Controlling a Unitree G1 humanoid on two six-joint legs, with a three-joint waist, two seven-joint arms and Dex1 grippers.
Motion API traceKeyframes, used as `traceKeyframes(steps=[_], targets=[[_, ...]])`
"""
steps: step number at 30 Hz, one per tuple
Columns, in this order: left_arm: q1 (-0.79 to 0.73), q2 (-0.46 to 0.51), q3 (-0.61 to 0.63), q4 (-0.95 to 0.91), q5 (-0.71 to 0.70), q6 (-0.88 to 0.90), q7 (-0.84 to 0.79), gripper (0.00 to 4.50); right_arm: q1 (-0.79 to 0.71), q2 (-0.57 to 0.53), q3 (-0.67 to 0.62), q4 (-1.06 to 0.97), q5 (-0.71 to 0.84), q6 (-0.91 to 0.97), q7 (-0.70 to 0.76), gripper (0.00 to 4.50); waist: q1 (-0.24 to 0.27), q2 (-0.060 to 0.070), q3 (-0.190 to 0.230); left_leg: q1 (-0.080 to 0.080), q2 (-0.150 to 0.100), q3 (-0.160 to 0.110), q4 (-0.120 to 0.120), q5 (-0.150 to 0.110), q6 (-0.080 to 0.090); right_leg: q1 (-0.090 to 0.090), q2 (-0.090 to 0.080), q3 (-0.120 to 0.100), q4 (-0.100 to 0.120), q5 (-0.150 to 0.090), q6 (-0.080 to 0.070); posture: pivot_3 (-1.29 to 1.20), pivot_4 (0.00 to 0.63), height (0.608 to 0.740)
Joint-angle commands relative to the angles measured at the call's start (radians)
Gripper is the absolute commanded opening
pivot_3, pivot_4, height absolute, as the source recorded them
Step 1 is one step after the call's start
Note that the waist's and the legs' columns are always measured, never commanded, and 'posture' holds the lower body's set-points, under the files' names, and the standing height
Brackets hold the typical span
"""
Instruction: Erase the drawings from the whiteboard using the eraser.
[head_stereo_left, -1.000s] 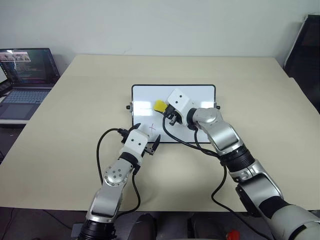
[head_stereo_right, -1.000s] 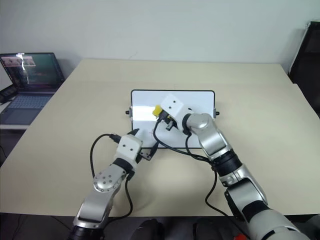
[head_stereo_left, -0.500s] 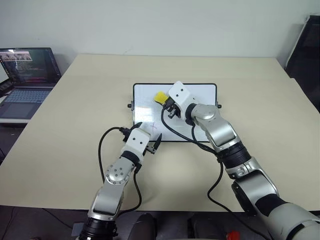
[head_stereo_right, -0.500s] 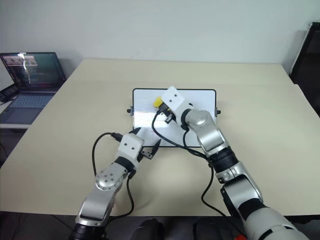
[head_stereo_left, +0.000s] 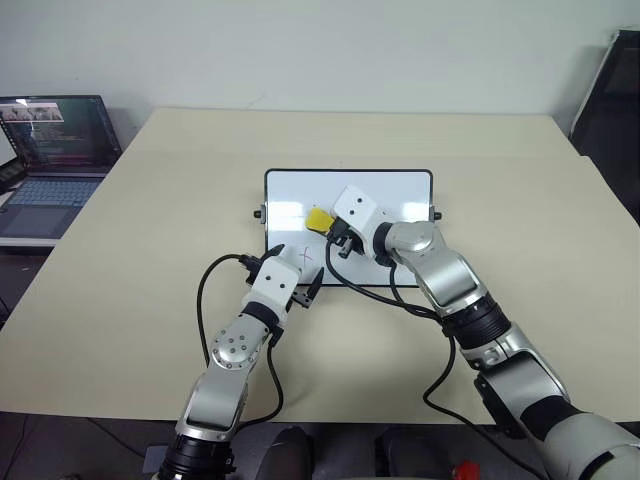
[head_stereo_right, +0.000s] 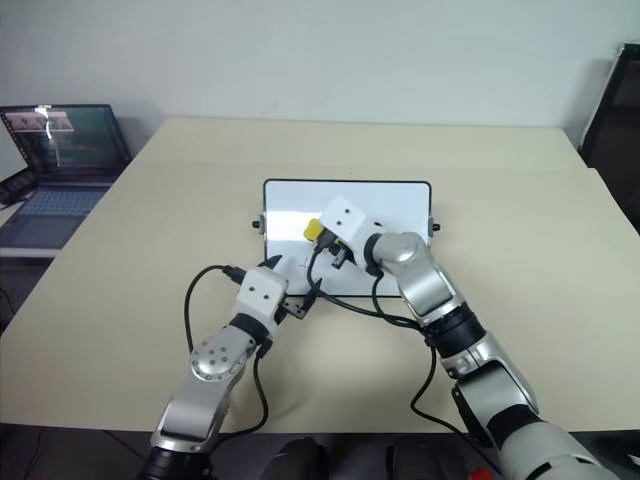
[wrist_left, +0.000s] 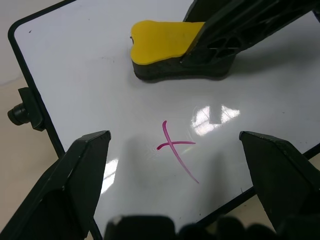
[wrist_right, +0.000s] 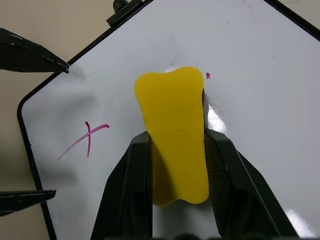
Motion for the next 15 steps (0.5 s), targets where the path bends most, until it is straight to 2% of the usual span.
traceKeyframes(steps=[1, 5, 9, 15], targets=[[-0.014, -0.003, -0.002, -0.022, 0.001, -0.019, 0.0, 4.5, 0.027, -0.006, -0.048, -0.027, 0.005, 0.034, -0.034, 1.12, 0.003, 0.0, 0.0, 0.0, 0.0, 0.0, 0.0, 0.0, 0.0, 0.0, 0.0, 0.0, 0.0, 0.0, 0.0, 0.0, 0.15, 0.74], [-0.013, 0.004, -0.006, -0.022, -0.002, -0.025, -0.014, 4.5, 0.078, 0.017, -0.099, -0.131, 0.031, 0.007, -0.075, 1.12, 0.005, 0.0, 0.0, -0.003, 0.0, -0.001, 0.0, 0.0, 0.0, -0.001, 0.0, -0.001, -0.001, 0.0, 0.0, 0.0, 0.15, 0.74], [-0.015, 0.01, -0.008, -0.024, -0.001, -0.031, -0.025, 4.5, 0.129, 0.003, -0.098, -0.212, 0.031, -0.011, -0.081, 1.12, 0.002, 0.0, 0.0, -0.011, 0.0, -0.001, 0.0, 0.001, -0.002, -0.008, 0.0, -0.001, -0.001, 0.0, 0.0, 0.0, 0.15, 0.74], [-0.026, 0.013, -0.008, -0.016, -0.004, -0.037, -0.035, 4.5, 0.19, -0.014, -0.113, -0.275, 0.037, 0.012, -0.103, 1.12, 0.002, 0.0, 0.0, -0.015, 0.0, -0.001, -0.001, 0.003, -0.005, -0.011, 0.0, -0.002, -0.005, 0.0, 0.0, 0.0, 0.15, 0.74]])
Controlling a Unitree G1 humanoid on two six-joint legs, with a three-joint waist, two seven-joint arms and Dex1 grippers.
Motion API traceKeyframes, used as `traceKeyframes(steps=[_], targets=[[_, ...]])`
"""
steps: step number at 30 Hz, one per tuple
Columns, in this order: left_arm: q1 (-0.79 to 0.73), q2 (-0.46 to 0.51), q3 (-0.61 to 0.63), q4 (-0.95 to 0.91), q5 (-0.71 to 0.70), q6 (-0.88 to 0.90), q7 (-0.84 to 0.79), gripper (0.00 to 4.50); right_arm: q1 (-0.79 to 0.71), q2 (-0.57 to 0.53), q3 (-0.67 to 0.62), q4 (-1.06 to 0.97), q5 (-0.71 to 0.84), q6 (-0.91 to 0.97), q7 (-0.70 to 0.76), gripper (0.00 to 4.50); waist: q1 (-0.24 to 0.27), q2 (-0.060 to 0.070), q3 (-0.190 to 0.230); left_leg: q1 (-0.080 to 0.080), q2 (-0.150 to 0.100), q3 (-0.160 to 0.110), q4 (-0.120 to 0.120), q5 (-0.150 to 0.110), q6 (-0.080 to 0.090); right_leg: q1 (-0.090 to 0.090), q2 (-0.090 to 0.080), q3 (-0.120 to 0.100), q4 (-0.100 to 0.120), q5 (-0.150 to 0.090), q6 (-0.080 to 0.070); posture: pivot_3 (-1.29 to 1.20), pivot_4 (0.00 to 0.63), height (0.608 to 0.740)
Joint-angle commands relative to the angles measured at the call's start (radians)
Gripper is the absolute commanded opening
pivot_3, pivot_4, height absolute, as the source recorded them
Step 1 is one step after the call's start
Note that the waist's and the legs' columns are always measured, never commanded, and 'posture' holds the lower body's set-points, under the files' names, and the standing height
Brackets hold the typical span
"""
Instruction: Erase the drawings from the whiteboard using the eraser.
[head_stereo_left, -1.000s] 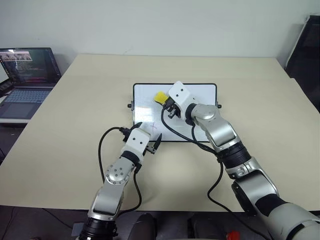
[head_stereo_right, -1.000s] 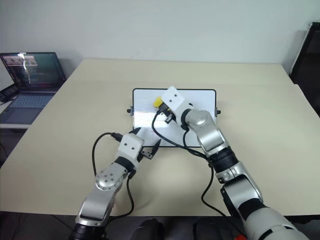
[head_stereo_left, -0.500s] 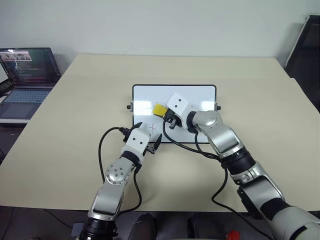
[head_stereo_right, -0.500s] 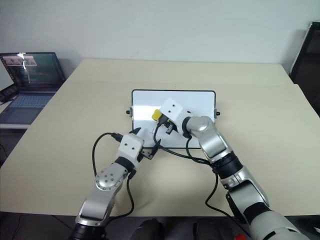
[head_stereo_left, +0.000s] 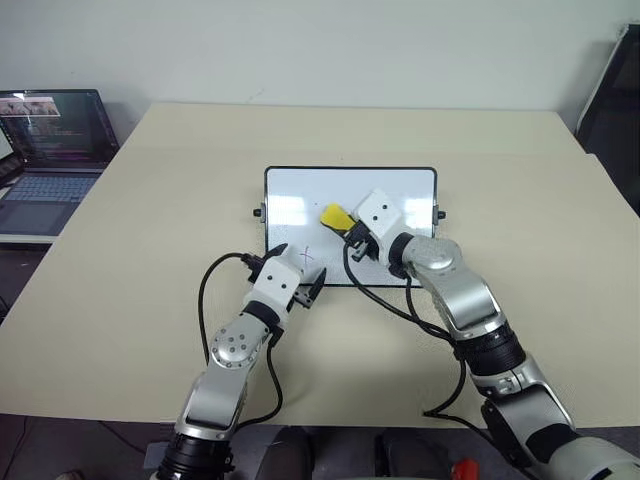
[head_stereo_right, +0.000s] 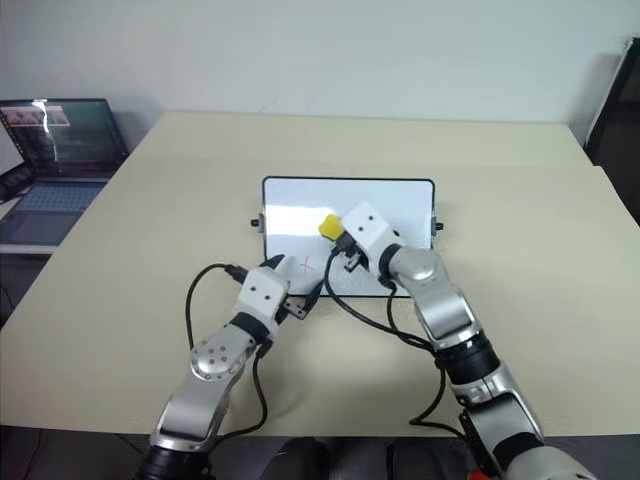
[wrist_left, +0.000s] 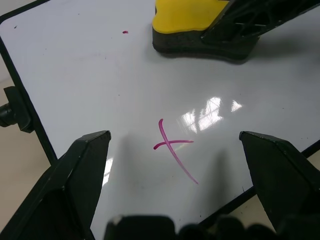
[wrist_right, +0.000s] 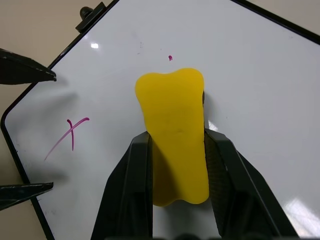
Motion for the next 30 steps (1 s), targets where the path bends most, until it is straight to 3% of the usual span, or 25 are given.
traceKeyframes(steps=[1, 30], targets=[[-0.01, 0.004, -0.003, -0.016, -0.003, -0.023, -0.01, 4.5, 0.01, -0.013, -0.024, -0.064, 0.004, 0.002, -0.015, 1.12, 0.0, 0.0, 0.0, 0.0, 0.0, 0.0, 0.0, 0.0, 0.0, 0.0, 0.0, 0.0, -0.001, 0.0, 0.0, 0.0, 0.15, 0.74], [0.043, 0.01, 0.008, -0.051, -0.004, -0.032, -0.012, 4.5, -0.045, -0.031, -0.039, 0.009, 0.009, -0.05, -0.033, 1.12, -0.001, 0.0, 0.0, 0.0, 0.0, 0.0, 0.0, 0.0, 0.0, 0.0, 0.0, 0.0, 0.0, 0.0, 0.0, 0.0, 0.15, 0.74]])
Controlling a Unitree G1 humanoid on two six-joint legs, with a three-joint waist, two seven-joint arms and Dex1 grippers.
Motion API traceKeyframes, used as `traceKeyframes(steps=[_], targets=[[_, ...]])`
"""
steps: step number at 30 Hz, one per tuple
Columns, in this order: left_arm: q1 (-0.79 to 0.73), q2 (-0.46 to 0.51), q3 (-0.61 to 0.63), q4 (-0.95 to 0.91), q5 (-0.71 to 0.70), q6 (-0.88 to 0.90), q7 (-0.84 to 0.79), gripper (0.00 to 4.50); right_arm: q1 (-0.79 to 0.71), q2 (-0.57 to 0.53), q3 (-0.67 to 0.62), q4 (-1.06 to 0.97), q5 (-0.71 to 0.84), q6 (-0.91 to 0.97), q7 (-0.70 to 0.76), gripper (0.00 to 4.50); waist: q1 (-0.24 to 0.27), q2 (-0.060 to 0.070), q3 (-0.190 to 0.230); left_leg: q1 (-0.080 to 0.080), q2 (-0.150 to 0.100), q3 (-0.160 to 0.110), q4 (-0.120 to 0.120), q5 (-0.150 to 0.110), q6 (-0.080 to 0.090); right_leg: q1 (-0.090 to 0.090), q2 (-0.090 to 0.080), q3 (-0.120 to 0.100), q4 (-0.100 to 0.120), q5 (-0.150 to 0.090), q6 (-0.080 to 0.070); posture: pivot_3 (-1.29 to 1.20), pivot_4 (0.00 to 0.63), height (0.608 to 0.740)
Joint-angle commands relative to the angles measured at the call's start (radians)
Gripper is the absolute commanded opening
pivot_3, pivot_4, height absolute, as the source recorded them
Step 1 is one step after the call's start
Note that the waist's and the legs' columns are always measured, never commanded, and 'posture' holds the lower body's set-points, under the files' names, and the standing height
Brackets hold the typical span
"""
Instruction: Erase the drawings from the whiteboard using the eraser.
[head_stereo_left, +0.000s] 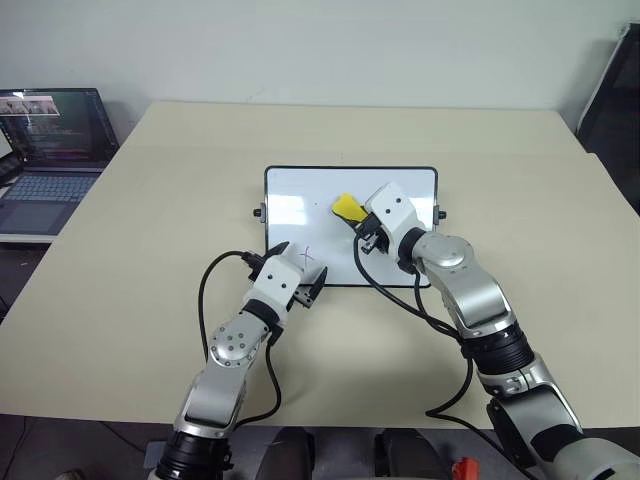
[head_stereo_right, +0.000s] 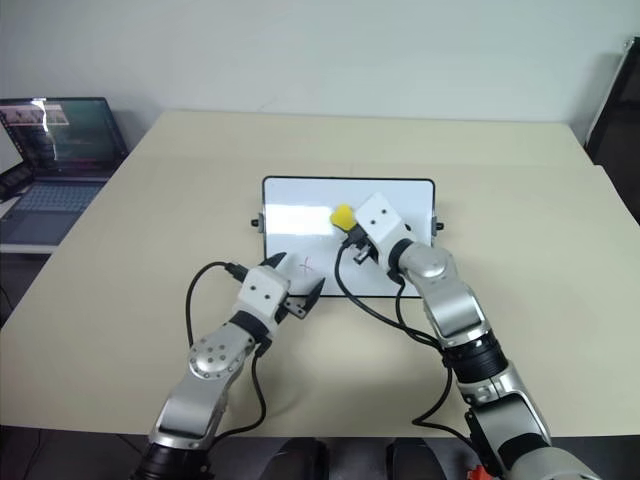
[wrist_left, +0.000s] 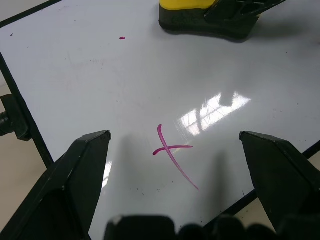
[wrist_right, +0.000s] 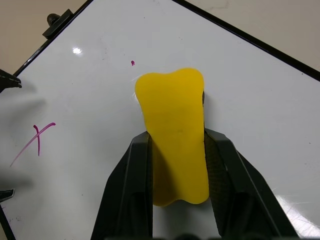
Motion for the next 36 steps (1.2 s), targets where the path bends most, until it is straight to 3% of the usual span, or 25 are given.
traceKeyframes(steps=[1, 20, 32, 36], targets=[[0.031, 0.003, 0.007, -0.064, 0.0, -0.013, 0.006, 4.5, -0.014, -0.004, -0.015, -0.021, 0.006, -0.019, 0.002, 1.12, 0.0, 0.0, 0.0, 0.0, 0.0, 0.0, 0.0, 0.0, 0.0, 0.0, 0.0, 0.0, 0.0, 0.0, 0.0, 0.0, 0.15, 0.74], [0.279, 0.009, 0.044, -0.13, -0.002, -0.099, 0.051, 4.5, 0.007, 0.008, 0.018, -0.064, 0.006, -0.039, 0.028, 1.12, -0.001, 0.0, 0.0, 0.0, 0.0, 0.0, 0.0, -0.001, 0.002, 0.0, 0.0, 0.0, 0.001, 0.0, 0.0, 0.0, 0.15, 0.74], [0.324, -0.009, 0.038, -0.127, 0.008, -0.149, 0.075, 4.5, 0.049, -0.01, 0.075, -0.113, -0.008, -0.072, 0.063, 1.12, -0.001, 0.0, 0.0, 0.0, 0.0, 0.0, 0.0, -0.002, 0.003, 0.0, 0.0, 0.0, 0.002, 0.0, 0.0, 0.0, 0.15, 0.74], [0.318, -0.008, 0.039, -0.129, 0.007, -0.14, 0.072, 4.5, 0.09, -0.05, 0.154, -0.052, -0.066, -0.185, 0.081, 1.12, 0.0, 0.0, 0.0, 0.0, 0.0, 0.0, 0.001, -0.002, 0.003, 0.0, 0.0, 0.0, 0.002, 0.0, 0.0, 0.0, 0.15, 0.74]])
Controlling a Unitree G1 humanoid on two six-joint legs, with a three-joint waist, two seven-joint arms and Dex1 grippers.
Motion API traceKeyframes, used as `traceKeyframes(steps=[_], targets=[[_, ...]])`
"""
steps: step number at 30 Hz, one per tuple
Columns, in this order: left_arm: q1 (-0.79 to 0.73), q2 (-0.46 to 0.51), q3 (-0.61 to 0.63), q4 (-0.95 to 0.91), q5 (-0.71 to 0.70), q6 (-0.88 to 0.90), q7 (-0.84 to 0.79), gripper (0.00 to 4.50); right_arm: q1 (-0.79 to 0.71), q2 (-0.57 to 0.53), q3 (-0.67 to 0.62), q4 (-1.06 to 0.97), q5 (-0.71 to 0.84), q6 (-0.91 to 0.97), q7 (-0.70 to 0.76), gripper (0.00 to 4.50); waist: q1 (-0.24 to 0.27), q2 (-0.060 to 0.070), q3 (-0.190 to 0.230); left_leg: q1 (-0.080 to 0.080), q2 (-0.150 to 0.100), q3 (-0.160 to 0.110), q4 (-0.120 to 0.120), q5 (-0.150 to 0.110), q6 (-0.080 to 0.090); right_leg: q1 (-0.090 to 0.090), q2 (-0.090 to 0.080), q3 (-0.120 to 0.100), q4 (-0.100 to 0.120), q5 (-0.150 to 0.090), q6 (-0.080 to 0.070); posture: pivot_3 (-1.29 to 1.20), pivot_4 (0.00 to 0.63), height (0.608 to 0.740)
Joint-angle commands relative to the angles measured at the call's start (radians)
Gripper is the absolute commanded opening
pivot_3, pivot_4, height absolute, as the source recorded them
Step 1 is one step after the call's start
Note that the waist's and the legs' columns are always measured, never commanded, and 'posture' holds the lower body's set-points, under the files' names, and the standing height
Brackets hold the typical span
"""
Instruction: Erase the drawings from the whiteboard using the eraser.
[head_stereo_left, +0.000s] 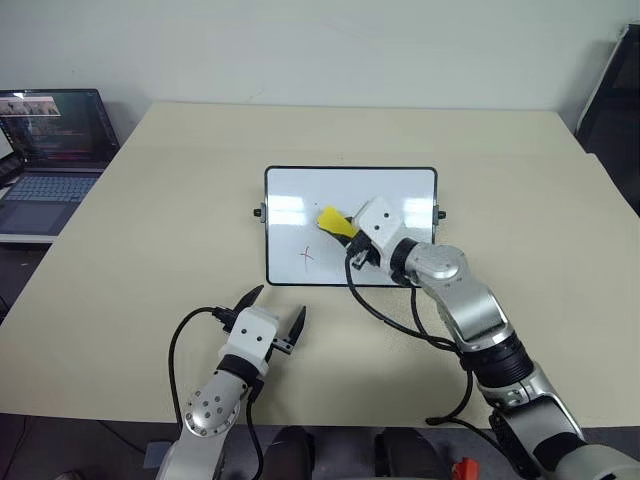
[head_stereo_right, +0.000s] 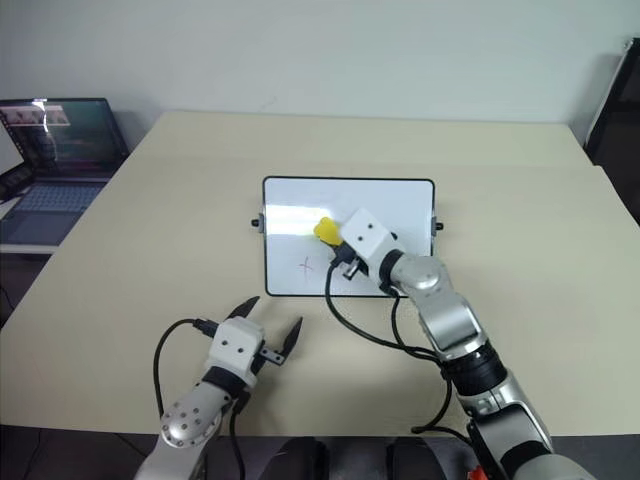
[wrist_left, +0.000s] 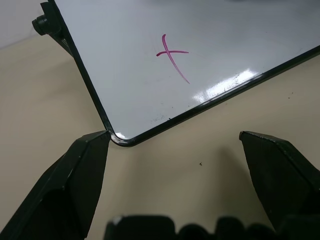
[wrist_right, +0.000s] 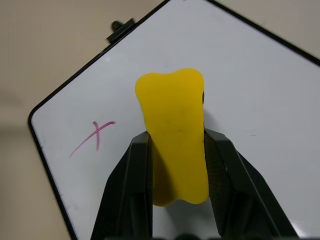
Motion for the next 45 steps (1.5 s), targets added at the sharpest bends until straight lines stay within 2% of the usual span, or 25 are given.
traceKeyframes(steps=[1, 6, 13, 18, 24, 29, 32, 38, 45], targets=[[-0.011, -0.003, 0.001, -0.018, 0.002, -0.006, 0.004, 4.5, 0.024, -0.021, 0.056, 0.036, -0.051, -0.109, 0.01, 1.12, 0.0, 0.0, 0.0, 0.0, 0.0, 0.0, 0.0, 0.0, 0.0, 0.0, 0.0, 0.0, 0.0, 0.0, 0.0, 0.0, 0.15, 0.74], [-0.037, 0.0, 0.004, -0.025, 0.001, 0.018, -0.001, 4.5, 0.001, 0.0, 0.079, 0.116, -0.088, -0.154, -0.004, 1.12, -0.002, 0.0, 0.0, 0.001, 0.0, 0.0, 0.001, 0.0, 0.0, 0.0, 0.0, 0.0, 0.002, 0.0, 0.0, 0.0, 0.15, 0.74], [-0.062, -0.003, -0.004, -0.038, 0.001, 0.051, -0.004, 4.5, -0.079, 0.062, 0.037, 0.224, -0.103, -0.174, -0.064, 1.12, -0.007, 0.0, 0.0, 0.006, 0.0, 0.0, 0.001, 0.0, 0.0, 0.004, 0.001, 0.0, 0.004, 0.0, 0.0, 0.0, 0.15, 0.74], [-0.068, -0.005, -0.009, -0.05, 0.002, 0.07, -0.002, 4.5, -0.088, 0.074, 0.071, 0.255, -0.12, -0.197, -0.047, 1.12, -0.007, 0.0, 0.0, 0.006, 0.0, 0.0, 0.001, 0.001, 0.0, 0.004, 0.001, 0.0, 0.004, 0.0, 0.0, 0.0, 0.15, 0.74], [-0.053, 0.0, 0.0, -0.083, 0.0, 0.096, 0.0, 4.5, -0.052, 0.004, 0.189, 0.253, -0.191, -0.159, 0.089, 1.12, -0.006, 0.0, 0.0, 0.007, 0.0, 0.0, 0.001, 0.001, 0.0, 0.005, 0.0, 0.0, 0.004, 0.0, 0.0, 0.0, 0.15, 0.74], [-0.036, 0.006, 0.006, -0.112, 0.0, 0.113, 0.0, 4.5, -0.042, -0.028, 0.197, 0.241, -0.212, -0.153, 0.115, 1.12, -0.004, 0.0, 0.0, 0.014, 0.0, 0.0, 0.001, 0.0, 0.0, 0.01, 0.0, 0.001, 0.004, 0.0, 0.0, 0.0, 0.15, 0.74], [-0.035, 0.006, 0.006, -0.116, 0.0, 0.119, 0.0, 4.5, -0.068, -0.009, 0.151, 0.261, -0.204, -0.158, 0.073, 1.12, -0.001, 0.0, 0.0, 0.018, 0.0, -0.001, 0.0, 0.0, 0.0, 0.014, 0.0, 0.0, 0.004, 0.0, 0.0, 0.0, 0.15, 0.74], [-0.052, 0.003, -0.001, -0.114, 0.002, 0.128, -0.002, 4.5, -0.153, 0.065, 0.038, 0.341, -0.197, -0.209, -0.099, 1.12, 0.0, 0.001, 0.0, 0.02, 0.0, -0.002, 0.001, 0.001, 0.0, 0.014, 0.001, -0.001, 0.004, 0.0, -0.001, 0.0, 0.15, 0.74], [-0.055, 0.005, -0.001, -0.118, 0.002, 0.133, -0.003, 4.5, -0.167, 0.081, 0.034, 0.38, -0.217, -0.246, -0.138, 1.12, -0.001, 0.001, 0.0, 0.017, 0.0, -0.001, 0.0, 0.001, 0.0, 0.014, 0.001, 0.0, 0.003, 0.001, -0.001, 0.0, 0.15, 0.74]])
